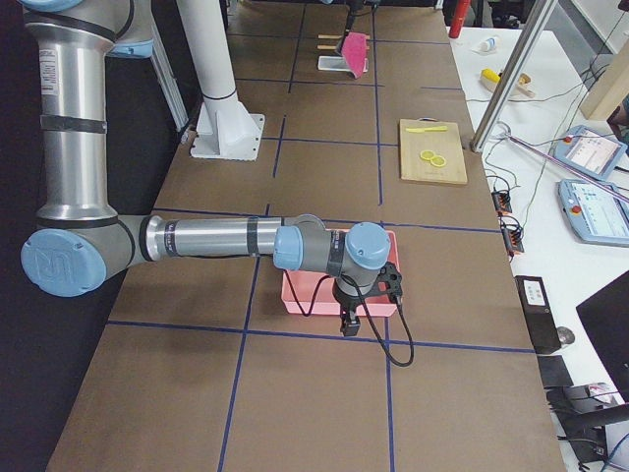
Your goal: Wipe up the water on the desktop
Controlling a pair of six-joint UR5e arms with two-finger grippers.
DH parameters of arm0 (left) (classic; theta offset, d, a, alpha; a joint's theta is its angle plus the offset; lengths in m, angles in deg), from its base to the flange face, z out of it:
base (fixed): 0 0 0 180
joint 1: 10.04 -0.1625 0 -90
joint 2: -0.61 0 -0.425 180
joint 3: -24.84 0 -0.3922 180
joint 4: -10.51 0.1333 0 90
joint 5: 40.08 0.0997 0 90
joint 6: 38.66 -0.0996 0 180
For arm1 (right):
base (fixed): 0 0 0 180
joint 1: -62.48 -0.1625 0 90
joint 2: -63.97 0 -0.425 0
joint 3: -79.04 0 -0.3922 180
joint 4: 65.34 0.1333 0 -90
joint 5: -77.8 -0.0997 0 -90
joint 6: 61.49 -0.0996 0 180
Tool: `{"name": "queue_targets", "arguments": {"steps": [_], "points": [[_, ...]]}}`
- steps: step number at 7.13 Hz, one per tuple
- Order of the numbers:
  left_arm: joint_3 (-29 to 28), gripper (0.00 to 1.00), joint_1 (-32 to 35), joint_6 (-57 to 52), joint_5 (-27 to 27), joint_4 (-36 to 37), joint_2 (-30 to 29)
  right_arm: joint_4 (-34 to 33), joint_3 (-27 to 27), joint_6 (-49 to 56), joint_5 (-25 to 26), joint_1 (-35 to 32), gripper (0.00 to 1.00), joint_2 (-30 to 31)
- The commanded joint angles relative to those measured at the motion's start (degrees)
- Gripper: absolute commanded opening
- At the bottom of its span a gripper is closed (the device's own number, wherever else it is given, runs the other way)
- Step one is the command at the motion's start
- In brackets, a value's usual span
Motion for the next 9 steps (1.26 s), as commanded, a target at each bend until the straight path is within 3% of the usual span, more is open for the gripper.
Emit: {"name": "queue_targets", "arguments": {"steps": [1,3,4,5,6,9], "points": [[-0.5,0.63,-0.2,0.0,0.0,0.0,-0.3,0.0,0.0,0.0,0.0,0.0,1.0,0.1],[-2.0,0.63,-0.5,-0.1,0.1,-0.9,-0.6,0.0,0.1,0.0,-0.1,0.0,1.0,0.2],[-2.5,0.51,-0.5,-0.2,0.0,-1.0,-0.7,0.0,0.1,0.0,-0.1,0.0,1.0,0.2],[-2.5,0.21,-0.5,-0.4,0.0,-1.0,-1.0,0.0,0.1,0.0,-0.1,0.1,1.0,0.3],[-2.5,0.04,-0.5,-0.4,0.1,-1.0,-1.3,0.0,0.1,0.0,-0.1,0.1,1.0,0.3],[1.2,0.0,1.8,-0.5,0.4,-0.9,-1.6,0.0,0.1,0.0,-0.1,0.1,1.0,0.3]]}}
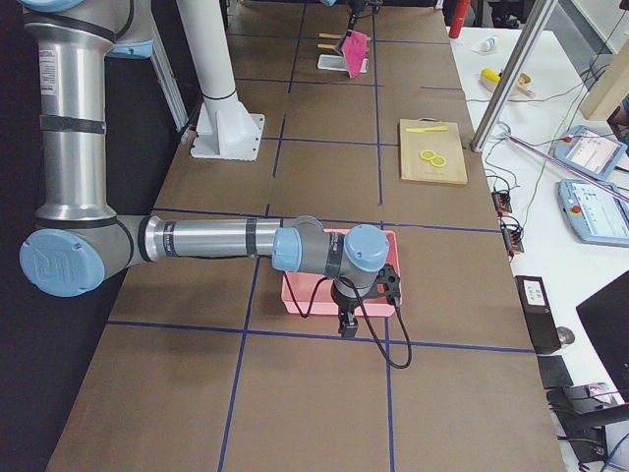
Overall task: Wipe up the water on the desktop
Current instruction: 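Grasp the pink cloth on the white tray with the left gripper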
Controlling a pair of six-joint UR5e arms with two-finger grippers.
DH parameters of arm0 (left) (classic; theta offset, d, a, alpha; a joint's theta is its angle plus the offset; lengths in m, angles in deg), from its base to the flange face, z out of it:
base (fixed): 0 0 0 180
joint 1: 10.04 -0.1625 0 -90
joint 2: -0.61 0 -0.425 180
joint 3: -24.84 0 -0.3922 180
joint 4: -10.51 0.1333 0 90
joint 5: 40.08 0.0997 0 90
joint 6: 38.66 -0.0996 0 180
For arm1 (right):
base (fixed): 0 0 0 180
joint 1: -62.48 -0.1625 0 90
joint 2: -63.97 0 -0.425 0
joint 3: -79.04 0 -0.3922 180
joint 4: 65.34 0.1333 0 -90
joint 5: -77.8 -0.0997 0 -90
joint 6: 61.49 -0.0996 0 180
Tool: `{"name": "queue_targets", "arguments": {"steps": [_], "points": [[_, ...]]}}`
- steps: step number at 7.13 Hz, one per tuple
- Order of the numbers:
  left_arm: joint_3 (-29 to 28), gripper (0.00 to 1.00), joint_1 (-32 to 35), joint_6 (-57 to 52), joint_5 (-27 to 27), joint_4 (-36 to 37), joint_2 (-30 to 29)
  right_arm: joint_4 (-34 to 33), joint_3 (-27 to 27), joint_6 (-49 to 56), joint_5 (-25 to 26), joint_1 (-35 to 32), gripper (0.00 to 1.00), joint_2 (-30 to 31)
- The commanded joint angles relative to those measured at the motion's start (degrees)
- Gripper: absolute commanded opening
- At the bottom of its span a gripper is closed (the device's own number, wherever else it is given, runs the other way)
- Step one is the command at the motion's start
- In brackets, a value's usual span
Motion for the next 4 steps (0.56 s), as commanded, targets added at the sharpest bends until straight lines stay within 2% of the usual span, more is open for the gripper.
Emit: {"name": "queue_targets", "arguments": {"steps": [1,3,4], "points": [[3.4,0.0,3.0,0.1,0.1,0.4,-0.1,0.0,0.0,0.0,-0.2,0.0,1.0,0.0],[7.4,0.0,3.1,0.9,-0.5,1.6,0.0,0.1,-0.2,-0.1,-0.9,0.0,1.0,0.0],[10.2,0.0,2.9,5.5,-0.6,3.7,-1.5,0.1,-1.1,-0.1,-3.3,-0.1,1.0,0.0]]}}
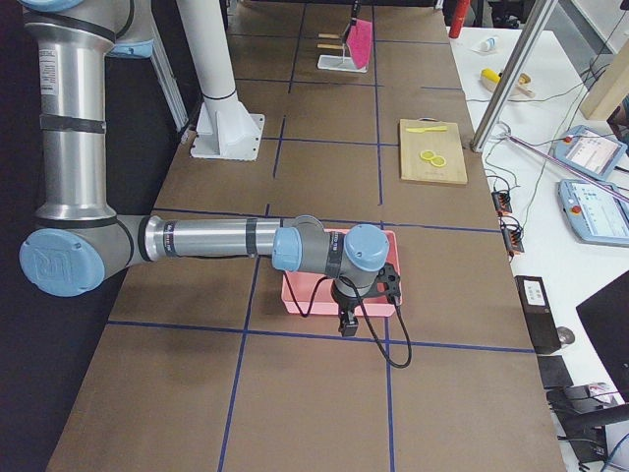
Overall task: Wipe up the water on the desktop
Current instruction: 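Grasp the pink cloth on the white tray with the left gripper, then lift the pink cloth and carry it toward the table center with the left gripper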
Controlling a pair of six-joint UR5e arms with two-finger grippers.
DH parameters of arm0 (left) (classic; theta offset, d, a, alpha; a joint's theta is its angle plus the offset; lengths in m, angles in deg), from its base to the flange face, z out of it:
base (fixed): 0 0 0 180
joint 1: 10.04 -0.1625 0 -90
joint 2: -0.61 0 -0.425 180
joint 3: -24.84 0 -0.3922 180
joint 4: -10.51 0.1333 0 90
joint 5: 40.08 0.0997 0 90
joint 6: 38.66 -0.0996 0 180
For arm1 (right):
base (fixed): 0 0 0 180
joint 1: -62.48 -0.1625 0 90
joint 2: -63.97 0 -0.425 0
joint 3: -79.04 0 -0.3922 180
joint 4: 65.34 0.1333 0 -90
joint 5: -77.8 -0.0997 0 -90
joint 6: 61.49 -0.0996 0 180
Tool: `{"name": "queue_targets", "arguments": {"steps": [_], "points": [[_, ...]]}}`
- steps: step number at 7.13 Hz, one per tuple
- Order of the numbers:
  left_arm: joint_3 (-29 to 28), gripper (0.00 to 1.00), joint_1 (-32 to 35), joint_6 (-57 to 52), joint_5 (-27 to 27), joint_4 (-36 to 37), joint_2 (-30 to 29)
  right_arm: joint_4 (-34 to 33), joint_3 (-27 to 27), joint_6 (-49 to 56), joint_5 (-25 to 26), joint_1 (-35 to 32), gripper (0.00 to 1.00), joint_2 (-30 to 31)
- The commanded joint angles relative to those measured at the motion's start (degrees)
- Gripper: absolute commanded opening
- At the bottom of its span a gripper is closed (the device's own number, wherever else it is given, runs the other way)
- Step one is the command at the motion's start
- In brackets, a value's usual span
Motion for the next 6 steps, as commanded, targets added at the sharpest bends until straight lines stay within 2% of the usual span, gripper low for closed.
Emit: {"name": "queue_targets", "arguments": {"steps": [1,2,3,4,6], "points": [[4.3,0.0,-0.5,11.0,-0.7,2.0,-4.1,-0.1,-1.3,-0.2,-4.4,0.0,1.0,0.1],[5.7,0.0,-2.0,16.8,-1.7,2.0,-7.1,-0.1,-1.2,-0.9,-10.8,0.3,1.0,0.1],[6.5,0.0,-6.0,22.3,-1.8,2.0,-10.1,0.0,-1.4,-1.0,-14.1,0.5,1.0,0.1],[6.3,0.0,-12.3,31.3,-1.1,2.0,-16.1,0.0,-2.5,-1.0,-16.3,1.3,1.0,-0.1],[5.5,0.0,-23.1,44.4,3.9,1.5,-24.0,0.2,-9.4,-6.2,-16.5,4.7,1.0,-0.7]]}}
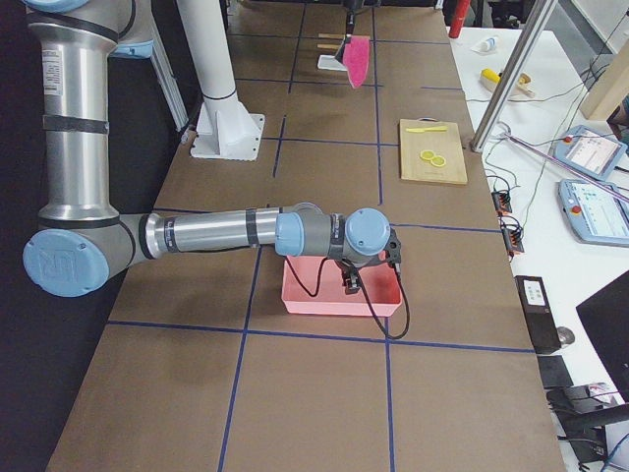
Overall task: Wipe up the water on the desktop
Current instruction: 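Lift the pink cloth and carry it toward the table center with the left gripper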
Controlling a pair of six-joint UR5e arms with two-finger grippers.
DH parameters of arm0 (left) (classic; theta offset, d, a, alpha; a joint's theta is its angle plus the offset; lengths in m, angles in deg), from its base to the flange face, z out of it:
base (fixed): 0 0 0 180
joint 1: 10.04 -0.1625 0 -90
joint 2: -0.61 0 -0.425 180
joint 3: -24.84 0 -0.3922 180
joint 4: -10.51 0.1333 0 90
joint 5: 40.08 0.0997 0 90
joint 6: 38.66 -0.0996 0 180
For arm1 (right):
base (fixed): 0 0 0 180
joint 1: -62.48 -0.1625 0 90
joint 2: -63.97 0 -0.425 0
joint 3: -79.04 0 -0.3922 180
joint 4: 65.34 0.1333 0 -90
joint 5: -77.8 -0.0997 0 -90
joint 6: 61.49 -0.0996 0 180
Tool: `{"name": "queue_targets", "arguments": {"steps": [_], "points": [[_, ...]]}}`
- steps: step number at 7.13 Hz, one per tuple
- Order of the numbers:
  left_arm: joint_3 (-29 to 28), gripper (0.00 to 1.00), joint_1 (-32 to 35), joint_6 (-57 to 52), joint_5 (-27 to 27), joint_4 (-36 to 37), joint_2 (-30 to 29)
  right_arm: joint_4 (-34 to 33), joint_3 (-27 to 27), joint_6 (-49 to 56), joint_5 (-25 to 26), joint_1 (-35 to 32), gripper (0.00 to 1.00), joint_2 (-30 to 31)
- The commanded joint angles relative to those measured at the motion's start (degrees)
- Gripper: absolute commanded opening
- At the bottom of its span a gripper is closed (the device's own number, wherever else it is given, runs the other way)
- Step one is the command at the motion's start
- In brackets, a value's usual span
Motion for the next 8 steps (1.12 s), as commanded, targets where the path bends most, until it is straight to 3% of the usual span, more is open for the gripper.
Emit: {"name": "queue_targets", "arguments": {"steps": [1,2,4,5,8], "points": [[-3.1,0.0,-9.7,11.2,5.0,-0.7,-9.2,3.6,-7.0,-9.5,-0.1,3.3,0.98,-0.5],[-6.8,0.0,-10.2,13.0,6.2,-0.9,-13.7,14.2,-7.9,-21.5,1.7,6.0,0.98,-0.6],[-13.4,0.0,-10.5,17.0,6.2,-7.4,-17.0,43.7,-8.0,-53.2,17.7,19.1,0.98,-0.9],[-17.7,0.0,-10.8,20.2,6.3,-11.8,-19.3,50.9,-8.9,-65.2,23.8,26.2,0.99,-1.2],[-21.4,0.0,-12.9,27.2,6.4,-13.8,-24.0,51.3,-17.0,-69.5,38.1,39.0,0.99,-2.8]]}}
